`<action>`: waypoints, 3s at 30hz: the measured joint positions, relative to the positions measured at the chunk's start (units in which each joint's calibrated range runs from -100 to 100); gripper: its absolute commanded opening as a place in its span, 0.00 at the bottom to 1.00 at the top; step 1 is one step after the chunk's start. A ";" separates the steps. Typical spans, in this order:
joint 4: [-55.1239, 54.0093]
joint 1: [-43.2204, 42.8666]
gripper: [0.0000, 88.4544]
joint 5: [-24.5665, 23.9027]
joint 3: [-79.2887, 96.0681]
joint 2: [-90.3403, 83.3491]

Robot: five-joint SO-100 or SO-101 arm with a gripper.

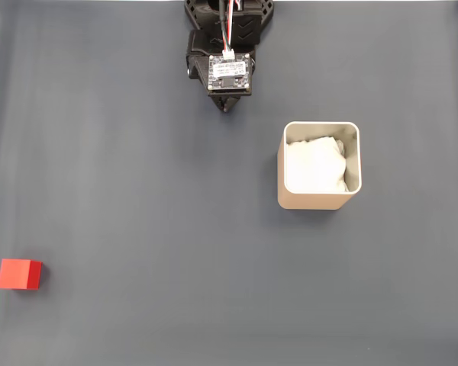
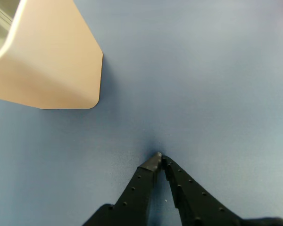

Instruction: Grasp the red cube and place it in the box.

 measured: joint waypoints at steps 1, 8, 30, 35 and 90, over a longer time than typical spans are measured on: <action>0.00 0.00 0.01 0.00 0.00 0.00; 0.00 0.00 0.00 0.00 0.09 0.00; 0.00 0.00 0.00 0.00 0.09 0.00; 0.00 0.00 0.00 0.00 0.09 0.00; -26.81 3.08 0.00 -0.10 -35.79 34.06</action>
